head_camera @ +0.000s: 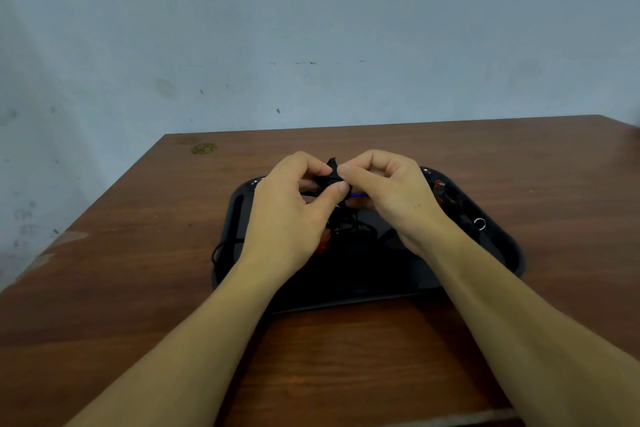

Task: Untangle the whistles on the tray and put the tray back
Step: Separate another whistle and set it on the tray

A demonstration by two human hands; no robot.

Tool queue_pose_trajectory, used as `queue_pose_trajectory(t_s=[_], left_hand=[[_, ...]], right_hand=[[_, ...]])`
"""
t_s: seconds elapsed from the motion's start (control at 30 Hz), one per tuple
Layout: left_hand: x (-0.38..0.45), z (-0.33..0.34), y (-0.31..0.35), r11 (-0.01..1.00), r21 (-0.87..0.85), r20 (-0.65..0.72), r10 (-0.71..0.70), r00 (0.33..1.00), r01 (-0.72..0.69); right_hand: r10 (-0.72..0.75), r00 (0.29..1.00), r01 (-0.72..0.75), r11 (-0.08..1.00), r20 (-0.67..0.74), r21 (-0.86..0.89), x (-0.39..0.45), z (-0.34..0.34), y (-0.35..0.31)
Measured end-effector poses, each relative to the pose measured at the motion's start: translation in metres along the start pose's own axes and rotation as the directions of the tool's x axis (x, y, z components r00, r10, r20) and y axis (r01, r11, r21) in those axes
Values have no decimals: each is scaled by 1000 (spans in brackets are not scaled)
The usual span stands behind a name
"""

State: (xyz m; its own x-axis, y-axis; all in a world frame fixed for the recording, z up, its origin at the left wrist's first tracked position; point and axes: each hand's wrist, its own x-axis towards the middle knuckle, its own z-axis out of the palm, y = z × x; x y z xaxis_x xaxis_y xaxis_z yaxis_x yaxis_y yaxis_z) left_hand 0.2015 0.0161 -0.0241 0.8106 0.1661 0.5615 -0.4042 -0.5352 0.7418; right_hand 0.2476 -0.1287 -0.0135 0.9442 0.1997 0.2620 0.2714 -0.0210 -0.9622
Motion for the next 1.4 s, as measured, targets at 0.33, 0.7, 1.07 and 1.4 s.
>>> queue_pose_trajectory(t_s=[0.33,0.7,1.07,1.4], left_hand=[[1,-4,17,995,-104,75,-4,997,12],[5,4,34,997,-57,185,-32,982,43],[19,30,41,953,265,446,15,895,-148],[19,37,27,867,431,547,-32,836,-249]], right_hand=[[37,999,-37,996,6,-84,-9,-16,-21],[-49,987,0,951,-150,-310,-17,-84,-45],[22,1000,-21,777,-6,-629,-8,-114,-39],[277,951,-35,531,134,-846,19,-98,-7]])
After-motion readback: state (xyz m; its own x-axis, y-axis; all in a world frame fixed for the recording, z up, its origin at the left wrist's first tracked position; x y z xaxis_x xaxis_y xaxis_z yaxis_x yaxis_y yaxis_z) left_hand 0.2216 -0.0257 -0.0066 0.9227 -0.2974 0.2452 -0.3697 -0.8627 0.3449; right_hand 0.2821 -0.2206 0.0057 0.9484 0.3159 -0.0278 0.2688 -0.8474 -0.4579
